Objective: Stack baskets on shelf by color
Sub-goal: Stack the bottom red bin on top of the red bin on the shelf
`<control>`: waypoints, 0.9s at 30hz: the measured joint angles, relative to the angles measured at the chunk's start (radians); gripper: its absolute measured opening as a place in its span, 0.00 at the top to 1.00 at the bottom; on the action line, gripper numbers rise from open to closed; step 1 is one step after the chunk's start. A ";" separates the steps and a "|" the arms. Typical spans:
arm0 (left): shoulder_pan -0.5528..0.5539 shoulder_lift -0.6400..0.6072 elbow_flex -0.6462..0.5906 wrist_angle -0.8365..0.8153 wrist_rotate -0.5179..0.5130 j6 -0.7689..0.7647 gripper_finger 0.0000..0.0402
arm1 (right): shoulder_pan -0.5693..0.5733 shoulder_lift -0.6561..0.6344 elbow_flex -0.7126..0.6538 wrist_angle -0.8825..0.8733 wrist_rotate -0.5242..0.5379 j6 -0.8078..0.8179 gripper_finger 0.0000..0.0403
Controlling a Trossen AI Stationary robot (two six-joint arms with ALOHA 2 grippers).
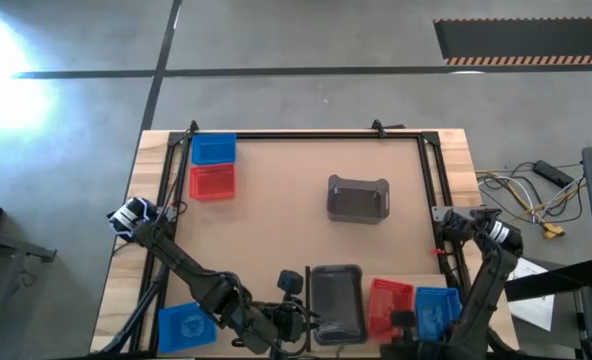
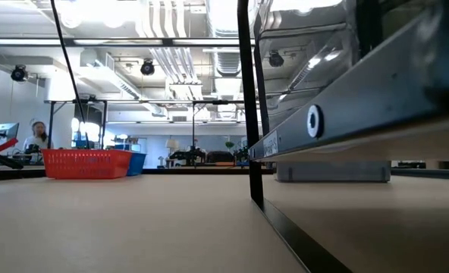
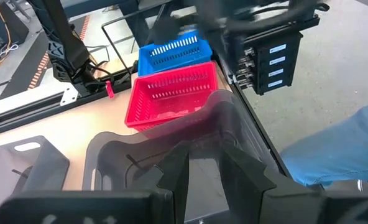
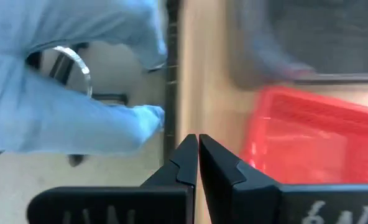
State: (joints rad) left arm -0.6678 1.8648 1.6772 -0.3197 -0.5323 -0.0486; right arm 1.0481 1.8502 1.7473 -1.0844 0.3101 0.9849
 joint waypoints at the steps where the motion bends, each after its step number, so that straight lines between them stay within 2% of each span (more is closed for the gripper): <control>1: 0.000 0.000 0.000 0.000 0.000 0.001 0.82 | 0.002 0.010 0.000 0.020 -0.001 -0.013 0.98; 6: 0.000 0.000 0.000 0.000 0.000 0.001 0.82 | -0.003 0.048 0.000 -0.002 -0.003 -0.008 0.98; 10: 0.000 0.000 0.000 0.001 0.000 0.001 0.82 | 0.000 0.067 -0.001 -0.054 -0.059 0.036 0.98; 20: -0.002 0.000 0.000 -0.002 0.000 -0.001 0.82 | 0.094 0.039 -0.001 -0.360 -0.085 0.356 0.98; 24: -0.006 0.000 0.000 -0.002 0.000 -0.008 0.82 | 0.123 0.037 0.014 -0.337 -0.065 0.364 0.98; 27: -0.013 0.000 0.007 -0.005 0.000 -0.024 0.82 | 0.130 0.036 0.032 -0.330 0.023 0.365 0.98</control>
State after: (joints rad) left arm -0.6812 1.8645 1.6838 -0.3245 -0.5322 -0.0723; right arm 1.1786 1.8866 1.7795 -1.4147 0.3332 1.3497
